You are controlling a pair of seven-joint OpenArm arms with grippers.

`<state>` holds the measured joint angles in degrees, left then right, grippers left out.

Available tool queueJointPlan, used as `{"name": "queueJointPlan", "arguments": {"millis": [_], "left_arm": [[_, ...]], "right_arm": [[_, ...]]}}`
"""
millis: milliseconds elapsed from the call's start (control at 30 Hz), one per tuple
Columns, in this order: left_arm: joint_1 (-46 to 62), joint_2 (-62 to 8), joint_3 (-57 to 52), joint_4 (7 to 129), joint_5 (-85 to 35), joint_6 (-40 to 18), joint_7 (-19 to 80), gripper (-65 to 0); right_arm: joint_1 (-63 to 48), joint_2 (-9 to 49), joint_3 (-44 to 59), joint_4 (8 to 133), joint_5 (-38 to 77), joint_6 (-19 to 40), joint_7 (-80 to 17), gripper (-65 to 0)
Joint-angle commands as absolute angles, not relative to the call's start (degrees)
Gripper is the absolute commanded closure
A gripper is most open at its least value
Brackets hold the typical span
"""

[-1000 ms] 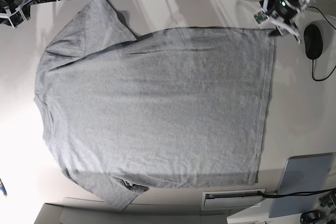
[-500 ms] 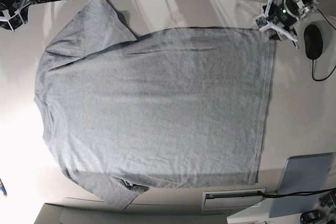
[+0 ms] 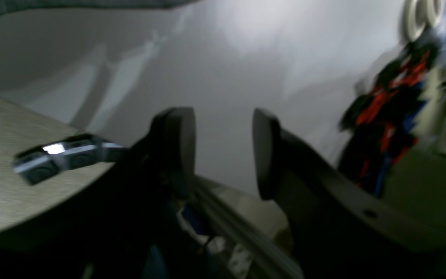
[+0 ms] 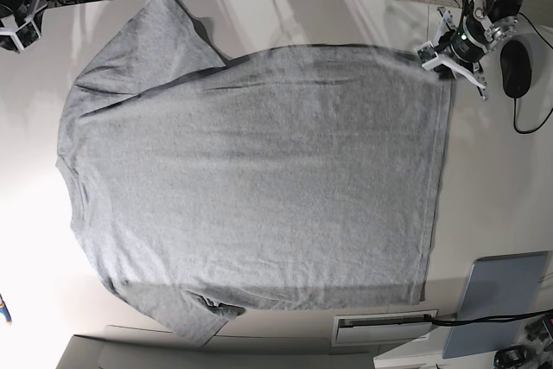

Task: Fold the T-shirt properly
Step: 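Move both grippers to the shirt's shoulder corners and grasp them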

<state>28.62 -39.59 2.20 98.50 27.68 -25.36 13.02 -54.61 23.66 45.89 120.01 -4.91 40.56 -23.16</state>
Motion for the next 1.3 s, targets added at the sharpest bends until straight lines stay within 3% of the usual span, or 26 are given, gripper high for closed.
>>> {"name": "queueJointPlan", "arguments": {"millis": [0,167,267,333,600,1267], "left_arm": [[29.56,-40.14,2.50,97.82,27.83,-28.60,15.40,0.0],[29.54,-40.14,2.50,97.82,27.86,-28.56,15.40,0.0],[29.54,-40.14,2.50,97.82,27.86,-28.49,15.40,0.0],[29.54,-40.12,2.50,97.84,27.83,-28.32,15.38,0.0],[29.50,-40.14,2.50,97.84,27.88,-28.34,15.40,0.0],[29.52,-40.14,2.50,97.84,27.83,-28.12,15.38,0.0]], "right_arm": [[-55.07,24.53,45.98,120.64,-6.92,40.00,-21.06,-24.5],[-55.07,27.81,36.84,120.49,-20.12,40.00,-19.20,-24.5],[-55.00,31.75,27.29,119.44,-28.67,33.50,-19.33,-24.5],[-54.08,34.13,21.82,119.07,-33.41,32.23,-21.30,-24.5],[-48.42,37.82,9.87,116.64,-34.09,31.97,-25.02,-24.4],[-30.83,37.76,-8.14,103.39,-35.14,31.90,-23.73,-24.4]]}}
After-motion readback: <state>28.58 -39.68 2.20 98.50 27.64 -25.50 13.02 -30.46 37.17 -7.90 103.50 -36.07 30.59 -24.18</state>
